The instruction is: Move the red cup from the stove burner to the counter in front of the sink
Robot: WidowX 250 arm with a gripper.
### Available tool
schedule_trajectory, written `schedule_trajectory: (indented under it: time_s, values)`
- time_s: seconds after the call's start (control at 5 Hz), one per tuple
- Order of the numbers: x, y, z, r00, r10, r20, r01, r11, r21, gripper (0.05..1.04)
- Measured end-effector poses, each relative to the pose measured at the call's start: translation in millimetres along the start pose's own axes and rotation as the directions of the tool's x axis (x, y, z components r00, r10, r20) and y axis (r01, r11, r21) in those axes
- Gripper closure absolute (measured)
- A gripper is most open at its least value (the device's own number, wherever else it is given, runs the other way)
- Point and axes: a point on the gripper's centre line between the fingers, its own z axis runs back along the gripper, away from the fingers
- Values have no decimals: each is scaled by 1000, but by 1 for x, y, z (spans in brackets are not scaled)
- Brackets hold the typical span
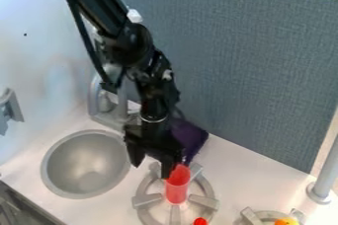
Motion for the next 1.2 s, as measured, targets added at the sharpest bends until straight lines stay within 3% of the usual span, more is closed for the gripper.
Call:
schedule_trajectory:
  time_s: [0.4,0.6,1.0,1.2]
  values:
    - [4,-7,-9,999,27,-19,-27,1000,10,84]
    - [5,-7,-16,999,41,-32,-40,999,20,137]
    - [7,-6,-24,996,81,-41,-80,996,33,713]
    - [8,-6,-24,995,87,-40,-86,996,33,906]
